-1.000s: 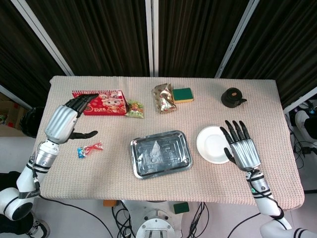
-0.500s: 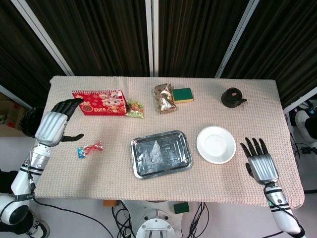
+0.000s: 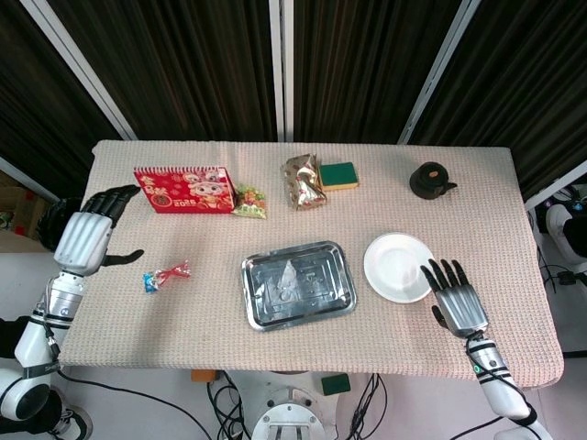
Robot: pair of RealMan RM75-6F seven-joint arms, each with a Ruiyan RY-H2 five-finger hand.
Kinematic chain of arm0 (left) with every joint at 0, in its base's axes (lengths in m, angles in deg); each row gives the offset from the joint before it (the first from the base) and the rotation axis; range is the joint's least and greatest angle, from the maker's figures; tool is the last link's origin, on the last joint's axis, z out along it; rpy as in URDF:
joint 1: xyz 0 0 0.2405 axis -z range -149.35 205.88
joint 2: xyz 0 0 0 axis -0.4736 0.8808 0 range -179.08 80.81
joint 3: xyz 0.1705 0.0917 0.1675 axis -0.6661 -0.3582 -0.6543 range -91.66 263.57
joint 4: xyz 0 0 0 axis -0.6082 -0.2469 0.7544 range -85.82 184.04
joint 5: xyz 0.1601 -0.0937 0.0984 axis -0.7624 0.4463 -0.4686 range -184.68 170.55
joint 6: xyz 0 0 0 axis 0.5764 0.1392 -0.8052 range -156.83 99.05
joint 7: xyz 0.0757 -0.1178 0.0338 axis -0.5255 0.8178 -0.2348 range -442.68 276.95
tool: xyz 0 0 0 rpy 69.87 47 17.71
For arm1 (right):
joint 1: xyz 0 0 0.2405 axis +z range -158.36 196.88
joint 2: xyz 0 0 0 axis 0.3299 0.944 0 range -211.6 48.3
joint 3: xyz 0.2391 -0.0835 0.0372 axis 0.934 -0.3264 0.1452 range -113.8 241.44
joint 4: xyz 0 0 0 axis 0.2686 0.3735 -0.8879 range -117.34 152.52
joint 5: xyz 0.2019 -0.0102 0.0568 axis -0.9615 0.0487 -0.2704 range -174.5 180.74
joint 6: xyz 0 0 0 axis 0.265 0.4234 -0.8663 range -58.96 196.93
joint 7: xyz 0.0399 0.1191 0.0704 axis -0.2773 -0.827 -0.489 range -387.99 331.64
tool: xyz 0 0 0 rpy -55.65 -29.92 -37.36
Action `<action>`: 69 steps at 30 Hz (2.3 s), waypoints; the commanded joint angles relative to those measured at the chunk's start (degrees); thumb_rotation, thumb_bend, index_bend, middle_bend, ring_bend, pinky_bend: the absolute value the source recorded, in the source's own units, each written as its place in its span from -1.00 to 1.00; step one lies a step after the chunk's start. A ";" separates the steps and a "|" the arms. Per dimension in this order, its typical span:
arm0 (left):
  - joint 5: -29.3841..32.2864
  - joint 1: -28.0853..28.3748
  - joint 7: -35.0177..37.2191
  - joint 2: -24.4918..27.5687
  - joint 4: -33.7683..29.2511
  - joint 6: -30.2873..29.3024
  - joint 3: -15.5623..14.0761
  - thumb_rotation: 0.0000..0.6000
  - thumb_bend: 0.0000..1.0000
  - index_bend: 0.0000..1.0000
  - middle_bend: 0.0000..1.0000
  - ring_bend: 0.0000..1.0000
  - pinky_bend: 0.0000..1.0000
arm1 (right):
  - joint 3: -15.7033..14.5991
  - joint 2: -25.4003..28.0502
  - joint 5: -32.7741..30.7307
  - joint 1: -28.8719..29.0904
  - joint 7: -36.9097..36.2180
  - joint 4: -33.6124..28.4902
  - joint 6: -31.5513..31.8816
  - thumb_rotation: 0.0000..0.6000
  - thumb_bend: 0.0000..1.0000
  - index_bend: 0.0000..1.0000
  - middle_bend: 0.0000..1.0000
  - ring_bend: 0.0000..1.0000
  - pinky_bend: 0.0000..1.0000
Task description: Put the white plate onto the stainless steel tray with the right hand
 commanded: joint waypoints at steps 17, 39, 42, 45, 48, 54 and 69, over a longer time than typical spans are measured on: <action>-0.39 -0.04 0.93 -1.09 1.98 0.18 0.29 1.00 -0.91 -0.80 -0.79 -0.79 -0.68 | 0.96 -5.08 2.02 2.25 -0.42 4.15 -0.04 1.00 -0.43 -0.64 -0.99 -1.00 -1.00; -1.33 -0.88 1.92 -1.41 3.73 -0.68 -0.02 1.00 -0.91 -0.80 -0.79 -0.79 -0.68 | 1.22 -10.26 4.94 3.32 -2.69 11.29 3.32 1.00 -0.01 -0.01 -0.87 -1.00 -1.00; -1.34 -0.92 2.14 -1.41 3.81 -0.70 0.03 1.00 -0.91 -0.80 -0.79 -0.79 -0.68 | 1.24 -10.86 5.55 3.26 -3.33 12.44 4.47 1.00 0.00 0.09 -0.86 -1.00 -1.00; -1.36 -0.93 2.32 -1.50 3.94 -0.62 0.02 1.00 -0.91 -0.80 -0.79 -0.79 -0.68 | 1.35 -11.51 6.33 3.18 -4.12 13.69 6.08 1.00 0.00 0.17 -0.84 -1.00 -1.00; -1.28 -0.88 2.50 -1.65 4.10 -0.37 -0.01 1.00 -0.91 -0.80 -0.79 -0.79 -0.68 | 1.48 -12.41 7.61 3.10 -5.16 15.61 8.56 1.00 0.01 0.24 -0.82 -1.00 -1.00; -1.32 -0.80 2.66 -1.82 4.23 0.04 -0.13 1.00 -0.91 -0.80 -0.79 -0.79 -0.68 | 1.83 -14.09 9.67 3.04 -7.71 19.39 13.08 1.00 0.03 0.41 -0.75 -1.00 -1.00; -1.23 -0.80 3.04 -2.01 4.37 0.43 -0.16 1.00 -0.91 -0.80 -0.79 -0.79 -0.68 | 3.43 -18.11 12.15 3.50 -12.08 28.34 22.01 1.00 0.07 0.77 -0.56 -1.00 -1.00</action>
